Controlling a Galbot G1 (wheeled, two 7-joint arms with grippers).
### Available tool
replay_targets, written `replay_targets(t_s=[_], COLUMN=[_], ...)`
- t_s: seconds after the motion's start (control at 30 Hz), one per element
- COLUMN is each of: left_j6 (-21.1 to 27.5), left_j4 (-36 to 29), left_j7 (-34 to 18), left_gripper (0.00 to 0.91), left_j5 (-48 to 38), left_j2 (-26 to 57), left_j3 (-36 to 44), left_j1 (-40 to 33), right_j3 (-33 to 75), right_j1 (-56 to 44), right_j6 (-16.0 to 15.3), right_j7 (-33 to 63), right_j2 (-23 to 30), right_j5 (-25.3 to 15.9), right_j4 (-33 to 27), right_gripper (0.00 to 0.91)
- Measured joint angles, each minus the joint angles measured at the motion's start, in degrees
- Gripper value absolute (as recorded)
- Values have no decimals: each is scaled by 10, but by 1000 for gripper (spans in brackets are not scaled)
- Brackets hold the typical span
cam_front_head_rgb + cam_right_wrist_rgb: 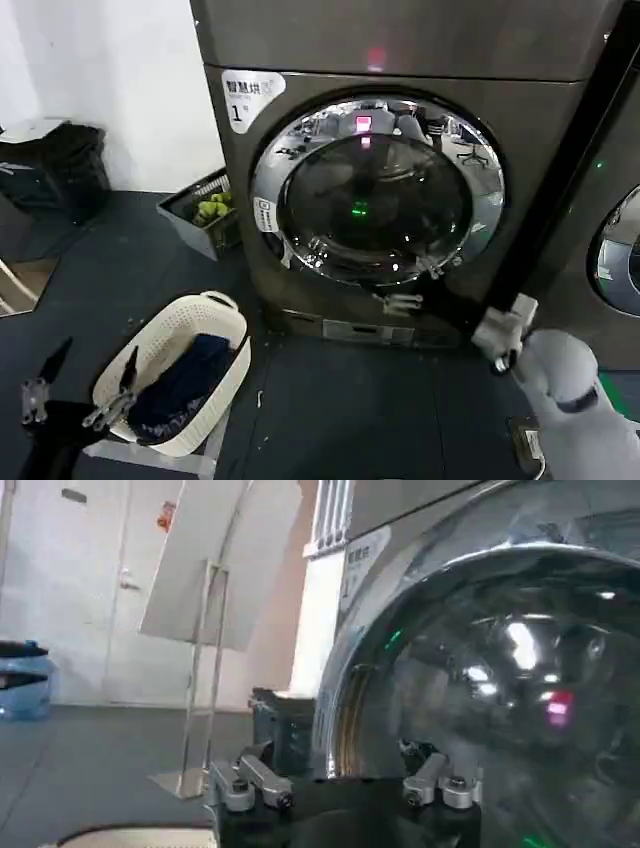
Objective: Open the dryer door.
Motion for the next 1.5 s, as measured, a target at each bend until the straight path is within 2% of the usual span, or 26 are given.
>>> replay_targets(t_s=[0.3, 0.6, 1.13, 1.37, 1.5], left_j6=[-3, -2, -13, -13, -7], left_j4=[0, 4, -1, -1, 0], left_j7=[2, 4, 19, 17, 17], left_gripper=[907, 907, 907, 907, 907], left_j5=[17, 3, 25, 23, 13], left_j2=[0, 0, 0, 0, 0], left_j3=[-2, -10, 1, -3, -9], left_j1=[-3, -10, 4, 3, 0], right_j3=[-94, -146, -181, -193, -191], right_j1=[106, 174, 235, 254, 257], right_j6=[15, 25, 31, 27, 18], right_j7=[14, 20, 33, 29, 8], right_j2=[46, 96, 149, 166, 165], right_j5=[-32, -49, -55, -53, -38], right_j4=[-116, -191, -281, -296, -295], right_gripper=[907, 907, 907, 907, 907])
